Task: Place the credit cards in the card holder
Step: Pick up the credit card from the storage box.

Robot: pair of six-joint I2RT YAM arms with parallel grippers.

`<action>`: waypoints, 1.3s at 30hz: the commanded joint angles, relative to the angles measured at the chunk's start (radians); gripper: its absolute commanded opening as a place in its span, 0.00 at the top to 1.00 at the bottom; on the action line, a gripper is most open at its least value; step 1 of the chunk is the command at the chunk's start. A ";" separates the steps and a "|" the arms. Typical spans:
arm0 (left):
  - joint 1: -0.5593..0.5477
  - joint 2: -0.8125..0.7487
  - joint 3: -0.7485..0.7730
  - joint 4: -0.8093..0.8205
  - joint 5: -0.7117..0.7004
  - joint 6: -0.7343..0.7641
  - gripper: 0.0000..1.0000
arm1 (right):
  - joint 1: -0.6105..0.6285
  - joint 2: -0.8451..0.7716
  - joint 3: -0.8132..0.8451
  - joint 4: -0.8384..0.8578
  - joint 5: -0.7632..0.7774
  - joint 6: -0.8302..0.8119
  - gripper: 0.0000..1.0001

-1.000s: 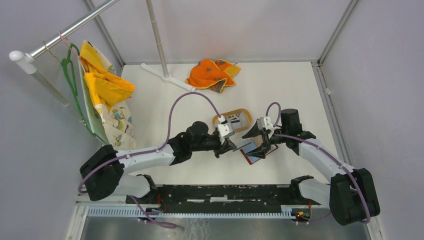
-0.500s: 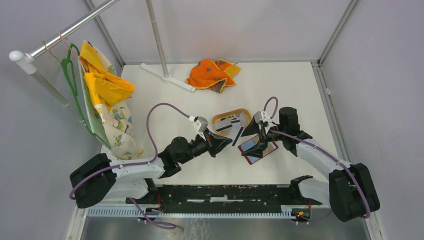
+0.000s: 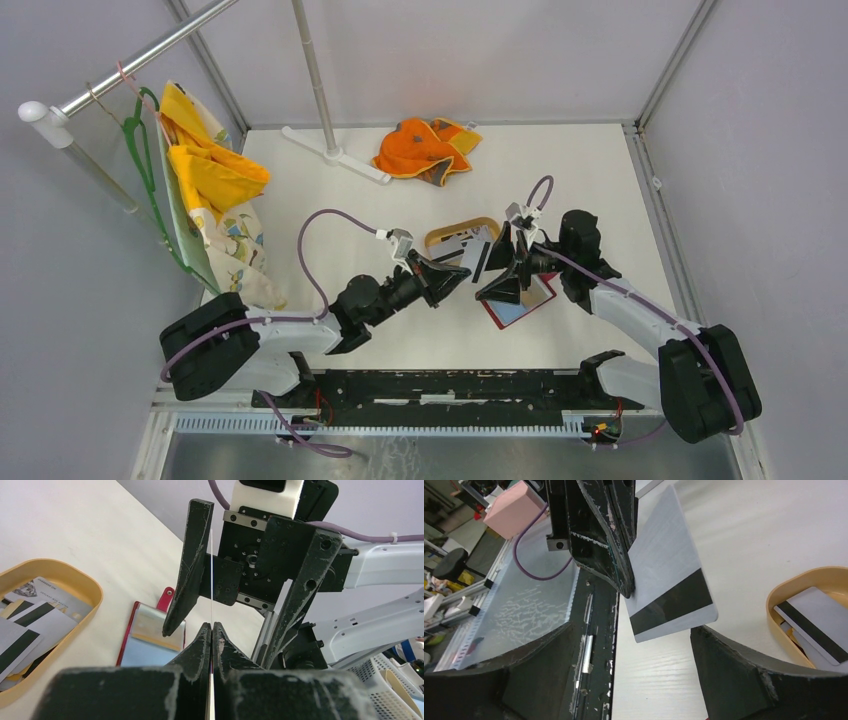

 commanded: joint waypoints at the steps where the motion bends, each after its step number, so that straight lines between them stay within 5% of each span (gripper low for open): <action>1: -0.011 0.007 0.044 0.105 -0.017 -0.024 0.98 | 0.004 0.000 -0.008 0.154 0.045 0.205 0.15; 8: -0.013 0.002 0.043 0.102 -0.011 -0.021 0.98 | 0.005 0.003 -0.018 0.196 0.063 0.255 0.45; 17: -0.014 -0.017 0.046 0.075 0.012 -0.007 0.87 | 0.005 0.009 -0.019 0.224 0.040 0.256 0.98; 22: -0.011 -0.068 0.050 -0.007 0.071 0.039 0.42 | 0.007 0.015 -0.016 0.192 0.017 0.205 1.00; 27: 0.037 -0.197 0.096 -0.292 0.196 0.180 0.14 | 0.032 0.035 0.061 -0.136 -0.009 -0.125 1.00; 30: 0.053 -0.264 0.173 -0.555 0.224 0.277 0.11 | 0.055 0.053 0.101 -0.317 -0.053 -0.354 1.00; 39: 0.137 -0.306 0.287 -0.904 0.344 0.382 0.18 | 0.073 0.055 0.111 -0.414 -0.044 -0.498 1.00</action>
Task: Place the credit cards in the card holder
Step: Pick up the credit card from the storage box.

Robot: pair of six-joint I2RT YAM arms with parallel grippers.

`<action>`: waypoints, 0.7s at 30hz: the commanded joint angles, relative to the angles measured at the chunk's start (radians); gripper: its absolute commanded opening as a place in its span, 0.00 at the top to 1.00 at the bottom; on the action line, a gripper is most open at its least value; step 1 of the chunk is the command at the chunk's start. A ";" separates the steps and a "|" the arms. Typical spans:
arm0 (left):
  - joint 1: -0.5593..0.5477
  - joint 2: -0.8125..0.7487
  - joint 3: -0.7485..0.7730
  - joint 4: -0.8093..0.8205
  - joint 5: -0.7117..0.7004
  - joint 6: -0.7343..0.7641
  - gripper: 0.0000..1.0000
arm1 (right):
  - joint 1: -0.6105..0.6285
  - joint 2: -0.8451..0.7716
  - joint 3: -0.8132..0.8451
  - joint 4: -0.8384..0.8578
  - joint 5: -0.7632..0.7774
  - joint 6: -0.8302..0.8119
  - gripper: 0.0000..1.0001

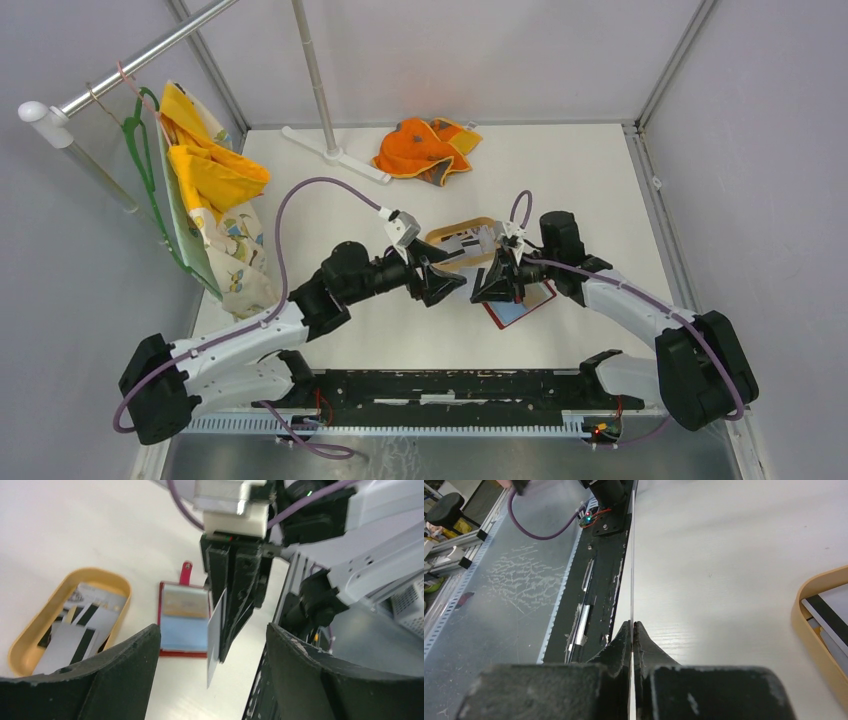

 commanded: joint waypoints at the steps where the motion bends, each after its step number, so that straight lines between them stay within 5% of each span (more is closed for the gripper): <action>1: 0.038 0.010 0.068 -0.210 0.108 0.107 0.20 | 0.007 -0.005 0.045 -0.078 -0.023 -0.140 1.00; 9: 0.042 0.131 0.145 -0.197 0.287 0.106 0.31 | 0.015 0.010 0.055 -0.147 0.001 -0.213 1.00; 18: 0.042 0.222 0.213 -0.209 0.342 0.118 0.57 | 0.021 0.019 0.070 -0.205 0.020 -0.264 1.00; 21: 0.043 0.237 0.224 -0.224 0.354 0.127 0.74 | 0.024 0.020 0.073 -0.215 0.020 -0.274 1.00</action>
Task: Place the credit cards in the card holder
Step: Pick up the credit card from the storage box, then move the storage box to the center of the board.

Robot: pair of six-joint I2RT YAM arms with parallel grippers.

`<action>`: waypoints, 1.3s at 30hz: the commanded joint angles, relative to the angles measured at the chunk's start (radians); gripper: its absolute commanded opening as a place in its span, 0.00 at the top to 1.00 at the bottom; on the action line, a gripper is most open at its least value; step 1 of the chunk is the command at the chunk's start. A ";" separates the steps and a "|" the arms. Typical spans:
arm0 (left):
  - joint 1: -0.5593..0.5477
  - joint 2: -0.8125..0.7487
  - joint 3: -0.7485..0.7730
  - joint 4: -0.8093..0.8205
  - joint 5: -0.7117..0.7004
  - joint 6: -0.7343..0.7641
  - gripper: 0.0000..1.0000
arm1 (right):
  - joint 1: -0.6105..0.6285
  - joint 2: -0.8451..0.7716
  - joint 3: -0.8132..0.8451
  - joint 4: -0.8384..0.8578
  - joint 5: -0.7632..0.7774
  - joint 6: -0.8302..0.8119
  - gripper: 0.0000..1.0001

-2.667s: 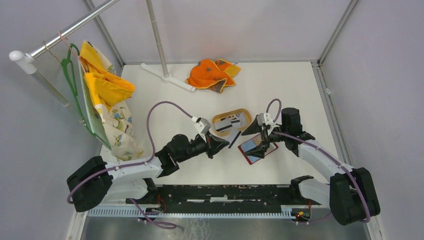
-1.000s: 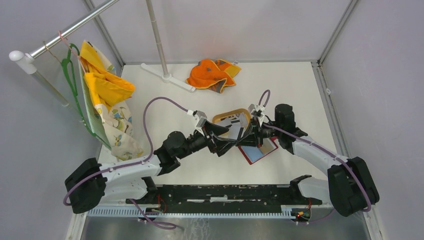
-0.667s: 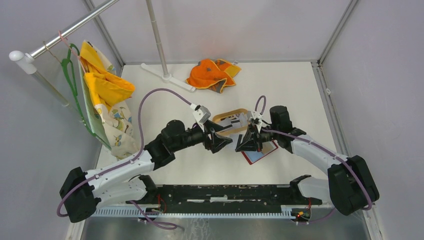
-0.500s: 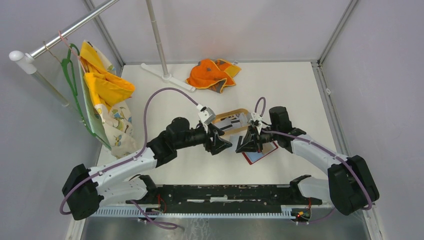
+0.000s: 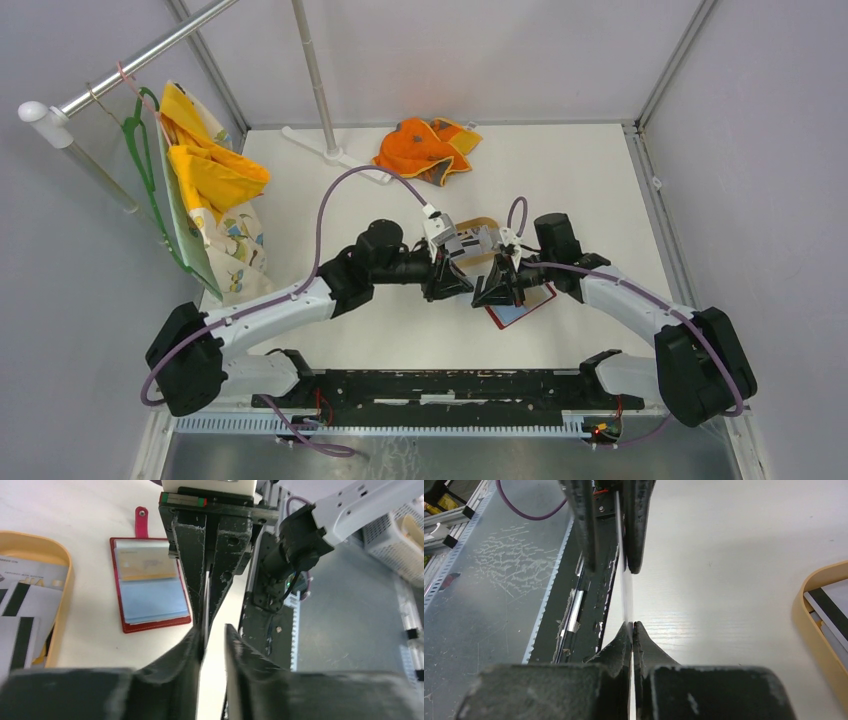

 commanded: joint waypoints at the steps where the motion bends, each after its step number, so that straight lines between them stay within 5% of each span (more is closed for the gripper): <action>1: 0.001 0.017 0.057 -0.006 0.056 0.054 0.86 | 0.009 0.003 0.040 -0.015 0.000 -0.043 1.00; 2: 0.002 0.020 0.059 -0.013 0.061 0.057 0.96 | 0.009 0.002 0.041 -0.019 0.002 -0.046 1.00; 5: 0.002 0.016 0.056 -0.013 0.055 0.057 0.98 | 0.010 0.001 0.045 -0.031 0.011 -0.061 1.00; 11: 0.003 -0.095 -0.056 0.046 -0.072 -0.043 0.98 | -0.001 -0.002 0.173 -0.339 0.217 -0.395 0.40; 15: 0.004 -0.218 -0.217 0.102 -0.180 -0.162 0.98 | -0.011 -0.019 0.209 -0.427 0.370 -0.600 0.31; 17: 0.004 -0.275 -0.274 0.100 -0.232 -0.209 0.98 | -0.010 -0.030 0.161 -0.366 0.391 -0.665 0.38; 22: 0.004 -0.363 -0.361 0.086 -0.282 -0.266 0.98 | 0.020 0.076 0.164 -0.386 0.400 -0.965 0.87; 24: 0.004 -0.389 -0.377 0.074 -0.303 -0.275 0.98 | 0.052 0.157 0.219 -0.388 0.439 -0.953 0.97; 31: 0.004 -0.449 -0.419 0.094 -0.351 -0.304 0.98 | 0.182 0.334 0.300 -0.208 0.791 -0.760 1.00; 39: 0.003 -0.444 -0.488 0.219 -0.340 -0.382 0.98 | 0.227 0.461 0.368 -0.040 1.007 -0.637 1.00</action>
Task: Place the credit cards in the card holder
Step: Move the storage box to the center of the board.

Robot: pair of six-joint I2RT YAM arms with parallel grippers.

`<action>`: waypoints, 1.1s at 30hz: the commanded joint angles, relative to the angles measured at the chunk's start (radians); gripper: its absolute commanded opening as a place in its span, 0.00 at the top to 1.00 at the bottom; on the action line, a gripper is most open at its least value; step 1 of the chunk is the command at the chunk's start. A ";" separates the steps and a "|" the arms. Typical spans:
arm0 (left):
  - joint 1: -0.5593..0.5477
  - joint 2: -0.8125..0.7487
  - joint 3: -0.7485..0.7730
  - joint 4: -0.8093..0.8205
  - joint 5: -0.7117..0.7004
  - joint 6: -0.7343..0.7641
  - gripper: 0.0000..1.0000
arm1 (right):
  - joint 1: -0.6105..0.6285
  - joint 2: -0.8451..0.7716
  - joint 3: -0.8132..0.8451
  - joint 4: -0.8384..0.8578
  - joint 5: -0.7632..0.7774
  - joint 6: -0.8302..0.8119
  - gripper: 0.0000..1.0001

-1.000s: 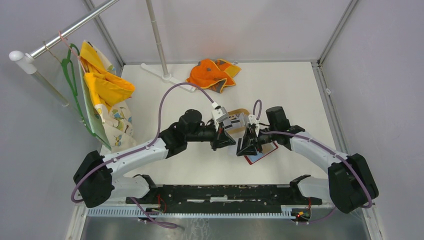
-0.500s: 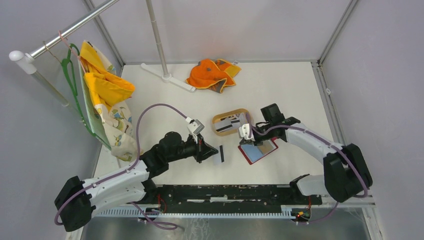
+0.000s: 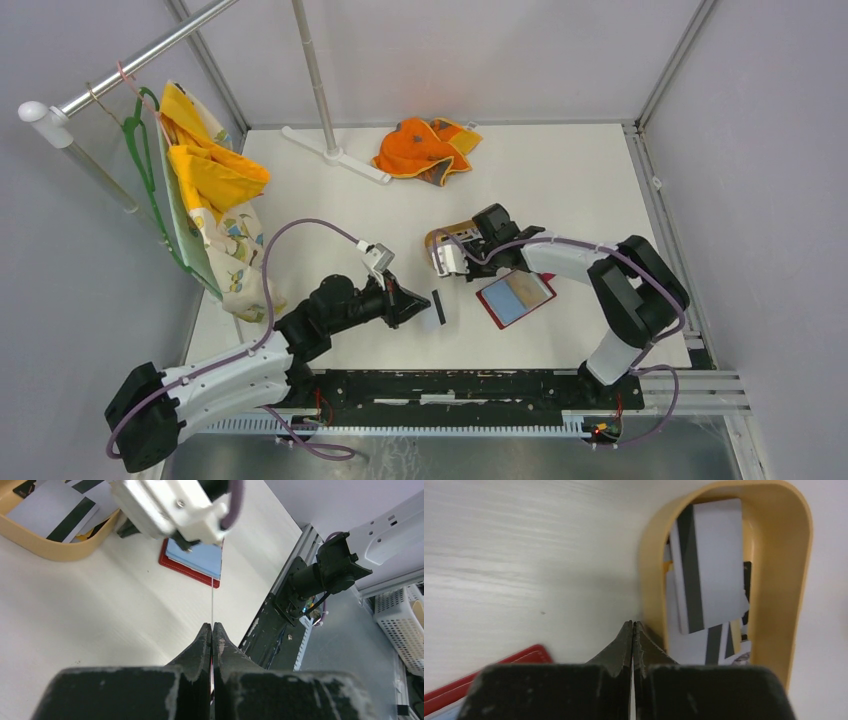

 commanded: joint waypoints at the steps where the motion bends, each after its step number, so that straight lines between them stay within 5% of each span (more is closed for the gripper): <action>1: -0.002 0.000 -0.028 0.141 -0.012 -0.084 0.98 | 0.019 0.055 0.076 0.137 0.180 0.086 1.00; 10: -0.003 0.044 -0.095 0.335 -0.004 -0.204 0.98 | 0.025 0.111 0.157 0.275 0.246 0.252 0.95; 18: -0.034 0.157 -0.103 0.541 -0.034 -0.312 0.98 | -0.092 -0.114 0.163 -0.104 -0.100 0.236 0.88; 25: -0.141 0.379 -0.034 0.717 -0.136 -0.358 0.98 | -0.319 -0.411 -0.133 -0.096 -0.255 0.280 0.59; 29: -0.192 0.562 0.008 0.852 -0.203 -0.402 0.98 | -0.455 -0.471 -0.206 -0.096 -0.260 0.345 0.39; 33: -0.225 0.745 0.062 0.980 -0.272 -0.459 0.98 | -0.557 -0.448 -0.207 -0.113 -0.258 0.376 0.31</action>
